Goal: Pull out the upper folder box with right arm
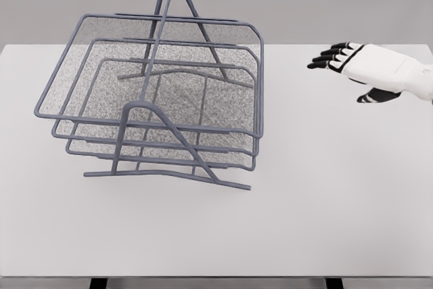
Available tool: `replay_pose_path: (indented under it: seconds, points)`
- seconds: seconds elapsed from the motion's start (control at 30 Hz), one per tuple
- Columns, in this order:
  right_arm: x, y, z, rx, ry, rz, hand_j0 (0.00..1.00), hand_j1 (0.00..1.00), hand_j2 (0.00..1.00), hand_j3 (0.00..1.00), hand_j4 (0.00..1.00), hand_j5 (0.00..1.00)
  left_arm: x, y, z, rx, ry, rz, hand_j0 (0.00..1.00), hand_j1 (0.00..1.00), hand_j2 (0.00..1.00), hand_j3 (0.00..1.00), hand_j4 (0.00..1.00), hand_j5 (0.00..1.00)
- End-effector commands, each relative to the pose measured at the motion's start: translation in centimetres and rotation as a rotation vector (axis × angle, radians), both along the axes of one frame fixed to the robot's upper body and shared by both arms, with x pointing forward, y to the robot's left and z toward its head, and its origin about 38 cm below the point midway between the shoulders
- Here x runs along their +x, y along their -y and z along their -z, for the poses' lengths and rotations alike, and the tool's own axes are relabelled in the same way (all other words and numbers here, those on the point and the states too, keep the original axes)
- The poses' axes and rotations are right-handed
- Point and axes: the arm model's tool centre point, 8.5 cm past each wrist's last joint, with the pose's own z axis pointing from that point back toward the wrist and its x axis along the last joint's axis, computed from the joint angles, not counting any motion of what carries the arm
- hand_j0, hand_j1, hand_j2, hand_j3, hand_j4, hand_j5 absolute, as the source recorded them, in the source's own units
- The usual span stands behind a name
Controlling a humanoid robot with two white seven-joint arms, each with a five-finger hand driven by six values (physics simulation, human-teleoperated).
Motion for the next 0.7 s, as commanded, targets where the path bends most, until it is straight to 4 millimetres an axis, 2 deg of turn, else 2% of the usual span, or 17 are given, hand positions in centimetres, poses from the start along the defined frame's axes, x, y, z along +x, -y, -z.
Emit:
replay_pose_path:
  seconds: [0.0, 0.03, 0.1, 0.17, 0.23, 0.37, 0.43, 0.6, 0.67]
  points:
    - [0.0, -0.3, 0.2, 0.004, -0.005, -0.006, 1.00, 1.00, 1.00, 1.00, 1.00, 1.00, 0.0, 0.0, 0.0, 0.000, 0.000, 0.001, 1.00, 1.00, 1.00, 1.00, 1.00, 1.00]
    - [0.6, -2.8, 0.4, 0.059, 0.008, -0.045, 1.00, 1.00, 1.00, 1.00, 1.00, 1.00, 0.0, 0.0, 0.0, 0.000, 0.000, 0.001, 1.00, 1.00, 1.00, 1.00, 1.00, 1.00]
    - [2.1, -7.2, -0.6, 0.000, 0.091, -0.092, 1.00, 1.00, 1.00, 1.00, 1.00, 1.00, 0.0, 0.0, 0.0, 0.000, 0.000, 0.001, 1.00, 1.00, 1.00, 1.00, 1.00, 1.00]
    - [2.6, -10.1, -1.3, 0.021, 0.107, -0.153, 1.00, 1.00, 1.00, 1.00, 1.00, 1.00, 0.0, 0.0, 0.0, 0.001, -0.001, 0.001, 1.00, 1.00, 1.00, 1.00, 1.00, 1.00]
    - [2.6, -12.5, -1.0, 0.038, 0.097, -0.202, 1.00, 1.00, 1.00, 1.00, 1.00, 1.00, 0.0, 0.0, 0.0, 0.000, 0.000, 0.001, 1.00, 1.00, 1.00, 1.00, 1.00, 1.00]
    - [1.9, -13.6, 0.9, 0.034, 0.056, -0.233, 1.00, 1.00, 1.00, 1.00, 1.00, 1.00, 0.0, 0.0, 0.0, 0.000, 0.000, 0.001, 1.00, 1.00, 1.00, 1.00, 1.00, 1.00]
    - [1.8, -13.6, 1.1, 0.034, 0.051, -0.234, 1.00, 1.00, 1.00, 1.00, 1.00, 1.00, 0.0, 0.0, 0.0, 0.000, 0.000, 0.001, 1.00, 1.00, 1.00, 1.00, 1.00, 1.00]
    - [1.2, -12.9, 3.1, 0.026, 0.004, -0.220, 1.00, 1.00, 1.00, 1.00, 1.00, 1.00, -0.1, 0.0, 0.0, 0.001, -0.003, 0.001, 1.00, 1.00, 1.00, 1.00, 1.00, 1.00]
    - [1.3, -12.6, 2.8, 0.026, 0.012, -0.213, 1.00, 1.00, 1.00, 1.00, 1.00, 1.00, -0.1, 0.0, 0.0, 0.000, -0.002, 0.000, 1.00, 1.00, 1.00, 1.00, 1.00, 1.00]
